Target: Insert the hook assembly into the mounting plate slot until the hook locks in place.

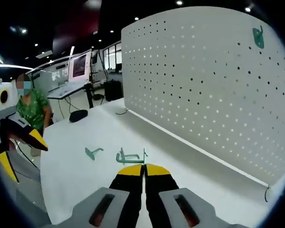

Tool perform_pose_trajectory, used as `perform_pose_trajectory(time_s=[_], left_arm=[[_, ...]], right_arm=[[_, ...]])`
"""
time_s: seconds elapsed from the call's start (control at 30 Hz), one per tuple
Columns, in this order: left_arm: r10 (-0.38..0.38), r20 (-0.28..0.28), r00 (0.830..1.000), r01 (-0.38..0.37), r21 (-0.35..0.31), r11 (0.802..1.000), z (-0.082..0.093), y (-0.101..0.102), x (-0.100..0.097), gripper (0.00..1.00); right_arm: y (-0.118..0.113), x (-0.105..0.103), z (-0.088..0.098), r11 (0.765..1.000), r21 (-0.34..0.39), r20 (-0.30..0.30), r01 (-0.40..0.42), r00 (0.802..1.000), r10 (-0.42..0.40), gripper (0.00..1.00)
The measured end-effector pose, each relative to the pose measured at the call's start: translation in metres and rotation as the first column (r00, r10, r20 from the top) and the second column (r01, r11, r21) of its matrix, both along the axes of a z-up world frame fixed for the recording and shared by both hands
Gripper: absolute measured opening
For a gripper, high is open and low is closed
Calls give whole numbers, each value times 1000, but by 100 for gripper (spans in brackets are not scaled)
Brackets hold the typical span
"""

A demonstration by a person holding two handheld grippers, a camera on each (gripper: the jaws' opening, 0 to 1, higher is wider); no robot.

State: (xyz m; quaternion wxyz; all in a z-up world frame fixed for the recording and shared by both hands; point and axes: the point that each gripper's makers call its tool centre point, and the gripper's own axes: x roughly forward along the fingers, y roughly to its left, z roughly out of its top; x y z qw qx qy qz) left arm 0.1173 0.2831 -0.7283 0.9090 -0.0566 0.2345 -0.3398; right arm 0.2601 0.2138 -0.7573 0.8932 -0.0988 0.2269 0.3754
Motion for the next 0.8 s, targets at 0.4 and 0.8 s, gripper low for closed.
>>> perform_pose_trajectory(time_s=[0.4,0.8], left_arm=[[22,8,1000,-22,-30,999,5,0,3,52],[26,10,1000,-25,-74,997,15,-5,6,41]], right_arm=[[5,-27,15,999,54,40,-4,999,2,0],[5,-43,37,996,86,93,5,996,-13,0]])
